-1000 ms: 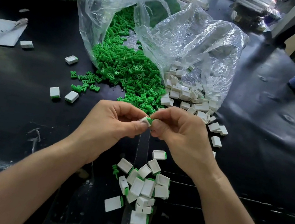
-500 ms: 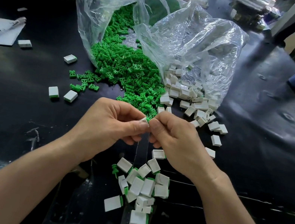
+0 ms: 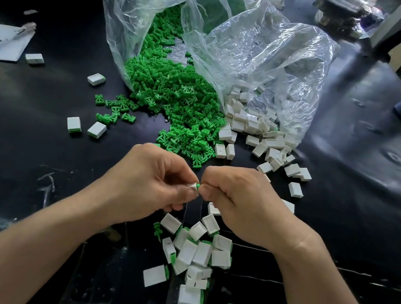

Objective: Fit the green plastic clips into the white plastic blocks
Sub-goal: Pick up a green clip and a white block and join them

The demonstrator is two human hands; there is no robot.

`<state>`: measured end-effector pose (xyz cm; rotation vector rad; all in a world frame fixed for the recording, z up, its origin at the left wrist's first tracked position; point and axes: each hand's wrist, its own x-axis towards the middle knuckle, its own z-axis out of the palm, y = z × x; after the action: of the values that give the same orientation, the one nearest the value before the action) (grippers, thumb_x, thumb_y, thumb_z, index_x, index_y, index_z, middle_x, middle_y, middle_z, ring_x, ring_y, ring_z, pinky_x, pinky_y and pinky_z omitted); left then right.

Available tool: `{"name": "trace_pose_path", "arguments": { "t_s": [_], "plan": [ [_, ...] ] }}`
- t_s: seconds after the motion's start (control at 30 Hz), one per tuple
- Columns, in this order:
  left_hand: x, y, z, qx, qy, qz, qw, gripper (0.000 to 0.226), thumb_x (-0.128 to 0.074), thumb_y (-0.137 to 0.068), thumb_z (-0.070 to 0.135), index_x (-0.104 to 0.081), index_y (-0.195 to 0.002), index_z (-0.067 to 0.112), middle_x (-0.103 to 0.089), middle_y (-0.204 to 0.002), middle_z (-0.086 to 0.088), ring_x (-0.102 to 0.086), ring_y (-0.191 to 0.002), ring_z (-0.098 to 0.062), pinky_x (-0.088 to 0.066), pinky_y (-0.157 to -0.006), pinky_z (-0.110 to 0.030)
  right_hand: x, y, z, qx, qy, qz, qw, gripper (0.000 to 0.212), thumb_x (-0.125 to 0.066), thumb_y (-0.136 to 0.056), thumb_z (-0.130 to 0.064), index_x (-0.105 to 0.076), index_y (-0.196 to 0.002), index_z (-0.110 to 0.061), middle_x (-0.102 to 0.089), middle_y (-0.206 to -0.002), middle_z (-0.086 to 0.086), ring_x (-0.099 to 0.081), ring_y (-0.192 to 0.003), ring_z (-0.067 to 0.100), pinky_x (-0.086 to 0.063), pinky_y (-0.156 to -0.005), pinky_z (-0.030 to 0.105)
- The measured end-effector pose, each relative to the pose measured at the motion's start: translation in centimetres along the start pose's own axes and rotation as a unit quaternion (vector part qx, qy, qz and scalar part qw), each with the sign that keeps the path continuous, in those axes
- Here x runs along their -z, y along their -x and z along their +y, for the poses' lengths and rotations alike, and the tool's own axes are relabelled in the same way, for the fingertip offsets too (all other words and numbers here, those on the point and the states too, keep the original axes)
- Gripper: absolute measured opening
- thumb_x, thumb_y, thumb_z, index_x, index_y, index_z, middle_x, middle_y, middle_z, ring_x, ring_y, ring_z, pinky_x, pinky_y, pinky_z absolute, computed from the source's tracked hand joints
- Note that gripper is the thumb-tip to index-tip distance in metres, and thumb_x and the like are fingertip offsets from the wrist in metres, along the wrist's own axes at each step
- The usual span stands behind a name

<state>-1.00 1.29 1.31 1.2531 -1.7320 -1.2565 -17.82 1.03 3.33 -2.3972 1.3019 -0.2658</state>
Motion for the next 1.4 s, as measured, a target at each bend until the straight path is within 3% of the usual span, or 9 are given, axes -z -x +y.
{"name": "trace_pose_path", "arguments": {
  "t_s": [0.3,0.47,0.6,0.7,0.77,0.9,1.03,1.2,1.4],
  "plan": [
    [-0.1,0.2,0.0,-0.026,-0.1,0.005,0.995,0.017,-0.074,-0.074,0.007,-0.069,-0.064,0.019,-0.061,-0.047,0.009,-0.056,-0.044,-0.003,-0.052,-0.05,-0.031,-0.1,-0.1,-0.2,0.016,0.071,-0.05,0.996,0.023,-0.043,-0.095,-0.022,-0.035,-0.073,-0.019,-0.037,-0.067,-0.006,-0.043,-0.071,0.022,-0.039,-0.068,0.041],
    [-0.1,0.4,0.1,-0.064,-0.156,0.007,0.986,0.012,-0.076,-0.073,0.009,-0.071,-0.064,0.015,-0.059,-0.048,0.01,-0.053,-0.046,-0.004,-0.045,-0.048,-0.025,-0.3,-0.1,-0.4,0.026,0.115,-0.066,0.991,0.038,-0.043,-0.095,-0.018,-0.021,-0.064,-0.027,-0.028,-0.064,-0.009,-0.035,-0.071,0.015,-0.036,-0.066,0.034],
    [0.0,0.5,0.0,-0.077,-0.179,0.008,0.981,0.01,-0.075,-0.073,0.008,-0.072,-0.065,0.013,-0.057,-0.045,0.008,-0.052,-0.046,-0.005,-0.042,-0.047,-0.02,-0.6,-0.1,-0.3,0.036,0.106,-0.048,0.993,0.023,-0.044,-0.094,-0.016,-0.032,-0.075,-0.021,-0.033,-0.069,-0.008,-0.036,-0.071,0.017,-0.038,-0.066,0.037],
    [0.2,0.1,0.5,-0.039,-0.042,0.022,0.998,0.005,-0.075,-0.072,0.01,-0.07,-0.071,0.011,-0.065,-0.055,-0.003,-0.058,-0.048,-0.004,-0.049,-0.048,-0.02,-0.5,-0.1,0.0,0.022,-0.047,0.05,0.997,0.02,-0.049,-0.093,-0.016,-0.045,-0.073,-0.015,-0.044,-0.066,0.0,-0.043,-0.065,0.023,-0.038,-0.06,0.039],
    [0.4,0.0,0.9,-0.021,0.069,0.036,0.997,0.012,-0.07,-0.069,0.015,-0.069,-0.076,0.006,-0.067,-0.064,-0.011,-0.061,-0.051,-0.008,-0.051,-0.049,-0.018,-0.6,-0.2,0.0,0.0,-0.174,0.116,0.978,0.022,-0.048,-0.091,-0.02,-0.05,-0.072,-0.008,-0.051,-0.064,0.009,-0.047,-0.062,0.025,-0.04,-0.057,0.042],
    [0.2,0.0,1.3,0.001,0.132,0.027,0.991,0.018,-0.063,-0.067,0.021,-0.064,-0.078,0.006,-0.069,-0.067,-0.011,-0.064,-0.055,-0.012,-0.052,-0.05,-0.02,-1.3,-0.3,0.0,-0.037,-0.26,0.123,0.957,0.026,-0.043,-0.092,-0.025,-0.049,-0.074,-0.006,-0.056,-0.069,0.005,-0.051,-0.068,0.023,-0.045,-0.064,0.042],
    [0.4,-0.1,1.3,0.022,0.165,0.013,0.986,0.022,-0.061,-0.067,0.019,-0.063,-0.081,0.003,-0.071,-0.068,-0.006,-0.065,-0.054,-0.013,-0.052,-0.049,-0.02,-1.3,-0.4,0.1,-0.037,-0.262,0.135,0.955,0.025,-0.042,-0.089,-0.031,-0.046,-0.069,-0.017,-0.052,-0.064,-0.007,-0.051,-0.066,0.018,-0.045,-0.063,0.037],
    [0.5,-0.1,1.3,0.019,0.166,0.004,0.986,0.023,-0.061,-0.067,0.018,-0.068,-0.082,0.003,-0.071,-0.068,-0.007,-0.064,-0.055,-0.013,-0.052,-0.051,-0.019,-0.8,-0.1,0.5,-0.031,-0.237,0.113,0.965,0.025,-0.045,-0.094,-0.017,-0.049,-0.071,-0.006,-0.05,-0.063,0.001,-0.049,-0.063,0.023,-0.043,-0.06,0.041],
    [0.2,0.0,1.1,0.012,0.135,-0.007,0.991,0.024,-0.062,-0.066,0.018,-0.069,-0.082,0.0,-0.069,-0.067,-0.013,-0.064,-0.053,-0.013,-0.051,-0.048,-0.019,-0.7,0.0,0.3,-0.01,-0.137,0.092,0.986,0.03,-0.041,-0.086,-0.028,-0.051,-0.072,-0.004,-0.053,-0.065,0.008,-0.045,-0.062,0.021,-0.04,-0.062,0.042]
  ]
}}
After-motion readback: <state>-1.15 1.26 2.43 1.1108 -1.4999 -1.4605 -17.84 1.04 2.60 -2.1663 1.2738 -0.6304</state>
